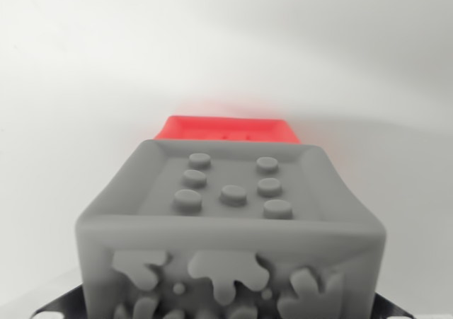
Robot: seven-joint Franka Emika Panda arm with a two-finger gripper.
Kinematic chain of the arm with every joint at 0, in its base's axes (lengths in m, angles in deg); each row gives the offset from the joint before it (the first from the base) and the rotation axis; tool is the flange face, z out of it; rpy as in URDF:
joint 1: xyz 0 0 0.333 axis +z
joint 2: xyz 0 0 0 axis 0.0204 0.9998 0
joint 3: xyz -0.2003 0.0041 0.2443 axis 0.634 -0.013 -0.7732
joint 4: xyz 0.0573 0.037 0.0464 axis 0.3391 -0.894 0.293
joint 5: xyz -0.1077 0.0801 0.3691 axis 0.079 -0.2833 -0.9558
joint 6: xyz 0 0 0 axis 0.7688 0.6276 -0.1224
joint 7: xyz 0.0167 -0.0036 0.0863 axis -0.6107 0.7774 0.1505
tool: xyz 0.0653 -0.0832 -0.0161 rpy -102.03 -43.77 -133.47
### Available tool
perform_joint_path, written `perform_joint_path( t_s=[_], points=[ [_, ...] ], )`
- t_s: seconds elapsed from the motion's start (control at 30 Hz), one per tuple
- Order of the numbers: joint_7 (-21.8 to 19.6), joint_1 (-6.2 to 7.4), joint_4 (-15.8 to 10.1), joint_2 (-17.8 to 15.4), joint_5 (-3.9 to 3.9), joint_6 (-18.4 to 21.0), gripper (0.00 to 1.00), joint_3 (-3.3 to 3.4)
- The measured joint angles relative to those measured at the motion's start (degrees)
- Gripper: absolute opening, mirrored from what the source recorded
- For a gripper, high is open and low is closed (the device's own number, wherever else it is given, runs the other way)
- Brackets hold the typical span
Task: Destack cube
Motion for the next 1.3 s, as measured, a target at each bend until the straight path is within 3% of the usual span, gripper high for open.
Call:
perform_joint_path(
  t_s=[0.63,1.3],
  points=[
    [0.00,0.01,0.00,-0.27,0.00,0.19,0.00,0.00],
    [0.00,0.01,-0.45,-3.78,0.00,3.12,0.00,0.03]
  ],
)
